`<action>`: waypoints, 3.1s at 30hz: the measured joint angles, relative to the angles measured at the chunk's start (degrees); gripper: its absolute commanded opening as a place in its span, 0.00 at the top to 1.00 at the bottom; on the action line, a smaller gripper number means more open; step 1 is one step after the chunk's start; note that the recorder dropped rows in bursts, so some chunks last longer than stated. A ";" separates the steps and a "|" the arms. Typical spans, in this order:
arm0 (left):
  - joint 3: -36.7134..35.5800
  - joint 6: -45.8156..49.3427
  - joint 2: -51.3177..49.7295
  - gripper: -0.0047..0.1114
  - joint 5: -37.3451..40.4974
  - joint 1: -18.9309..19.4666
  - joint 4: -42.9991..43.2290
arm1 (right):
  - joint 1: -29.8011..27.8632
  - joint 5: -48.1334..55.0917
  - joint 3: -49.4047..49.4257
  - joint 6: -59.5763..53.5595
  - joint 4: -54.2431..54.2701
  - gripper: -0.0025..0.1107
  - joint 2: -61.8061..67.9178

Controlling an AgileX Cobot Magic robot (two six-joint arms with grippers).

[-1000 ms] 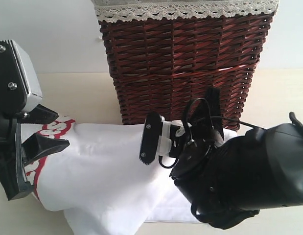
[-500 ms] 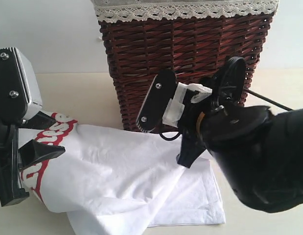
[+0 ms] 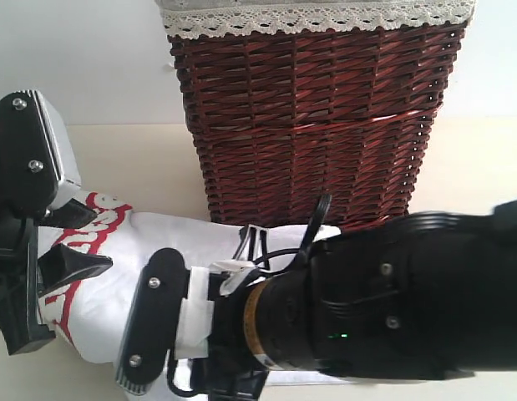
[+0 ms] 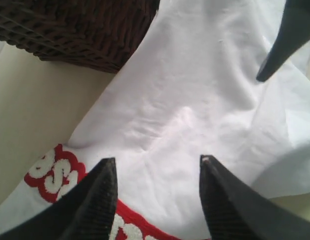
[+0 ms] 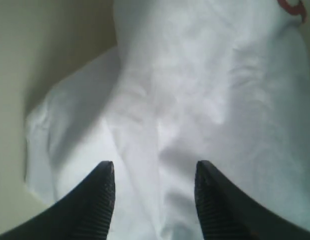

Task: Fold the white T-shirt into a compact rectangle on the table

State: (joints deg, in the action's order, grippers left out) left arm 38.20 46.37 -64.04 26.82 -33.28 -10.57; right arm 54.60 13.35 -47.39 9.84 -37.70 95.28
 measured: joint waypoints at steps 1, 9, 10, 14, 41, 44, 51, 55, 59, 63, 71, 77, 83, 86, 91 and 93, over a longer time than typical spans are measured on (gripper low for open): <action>0.00 -0.12 -0.52 0.53 0.00 0.48 0.00 | 0.00 -1.60 -0.81 0.25 0.57 0.53 1.22; -0.11 -2.55 -0.71 0.53 -7.82 7.44 0.00 | 0.00 -5.65 -3.90 0.38 4.40 0.51 6.48; -0.11 -3.24 -0.71 0.53 -9.14 9.12 0.00 | 0.00 -5.80 -3.98 0.38 4.55 0.51 7.05; -0.11 -8.95 -0.80 0.53 -13.79 14.85 0.00 | 0.00 -5.63 -3.98 0.38 6.18 0.61 9.56; -0.47 -13.02 -0.80 0.53 -8.65 18.01 -1.32 | -1.49 15.68 -11.85 19.32 -20.16 0.98 -5.80; -0.47 -11.15 -0.80 0.53 -4.96 14.59 -1.44 | -3.13 16.50 -14.48 19.79 -19.65 0.98 -5.83; -0.58 -10.65 -0.80 0.53 -0.51 6.21 -8.86 | -4.33 17.52 -15.27 19.90 -18.46 0.98 -5.83; -2.30 -10.65 -0.80 0.53 0.45 2.50 -11.10 | -4.33 17.88 -15.27 19.29 -18.06 0.98 -5.83; -5.45 -9.69 -2.81 0.53 -4.41 -0.46 -14.60 | -4.33 18.10 -15.27 19.15 -17.60 0.98 -5.83; -6.01 -9.06 -5.78 0.53 -10.34 -4.13 -18.97 | -4.33 18.13 -15.27 19.04 -17.47 0.98 -5.83; -6.01 -8.57 -15.62 0.53 -17.55 -7.33 -22.82 | -4.33 18.23 -15.27 18.52 -17.37 0.98 -5.83; -6.01 -9.25 -22.14 0.58 -27.56 -8.49 -27.74 | -4.44 18.25 -15.27 18.46 -17.24 0.98 -5.83; -3.58 -9.25 -26.81 0.58 -29.08 -14.49 -27.40 | -4.44 18.35 -15.27 18.46 -16.99 0.98 -5.83; -3.19 -11.22 -30.42 0.81 -34.91 -14.98 -27.30 | -4.44 18.35 -15.27 18.38 -16.55 0.98 -5.83; -3.05 -6.21 -31.98 0.96 -26.82 -14.60 -26.80 | -4.44 20.63 -15.27 17.69 -16.18 0.98 -5.83; -3.05 -5.12 -31.28 0.96 -22.96 -13.54 -26.42 | -4.44 21.18 -15.27 17.46 -15.94 0.98 -5.83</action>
State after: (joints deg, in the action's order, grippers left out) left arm 35.14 41.25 -95.33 3.87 -46.82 -36.99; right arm 50.16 34.53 -62.66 27.29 -53.63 89.45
